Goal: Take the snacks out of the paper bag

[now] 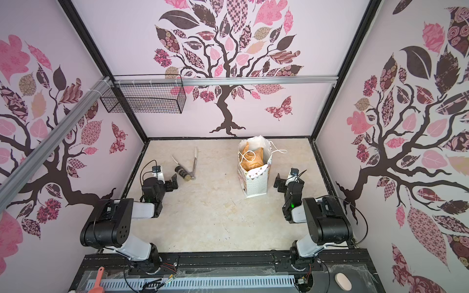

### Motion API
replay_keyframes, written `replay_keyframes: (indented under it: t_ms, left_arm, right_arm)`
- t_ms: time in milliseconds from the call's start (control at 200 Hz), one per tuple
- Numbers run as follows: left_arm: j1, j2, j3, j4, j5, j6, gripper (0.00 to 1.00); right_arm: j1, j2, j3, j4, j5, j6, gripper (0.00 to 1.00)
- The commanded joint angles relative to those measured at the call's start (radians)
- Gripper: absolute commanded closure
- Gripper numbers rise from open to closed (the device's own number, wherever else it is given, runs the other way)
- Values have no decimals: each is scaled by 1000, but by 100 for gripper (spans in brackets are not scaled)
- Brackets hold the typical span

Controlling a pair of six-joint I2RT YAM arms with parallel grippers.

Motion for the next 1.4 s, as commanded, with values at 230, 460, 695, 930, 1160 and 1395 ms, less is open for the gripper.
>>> replay_keyframes:
  t_ms: [230, 460, 695, 930, 1160, 1395]
  left_arm:
    - [-4, -16, -3, 16, -3, -6, 1]
    - [-5, -16, -4, 16, -4, -7, 1]
    - [-5, -18, -4, 16, -7, -7, 2]
    - [-38, -102, -16, -21, -88, 2, 1]
    - [-111, -479, 30, -411, -256, -35, 1]
    - [-113, -820, 261, -1067, -256, -522, 2]
  right_arm:
    - [-5, -3, 14, 9, -2, -3, 1]
    - [-5, -4, 14, 9, -3, -3, 1]
    - [-4, -52, 14, -6, -38, -23, 0]
    - [-1, -409, 141, -626, -24, 188, 1]
    - [0, -746, 325, -1173, -111, 450, 1]
    - [7, -652, 703, -1583, -375, 454, 0]
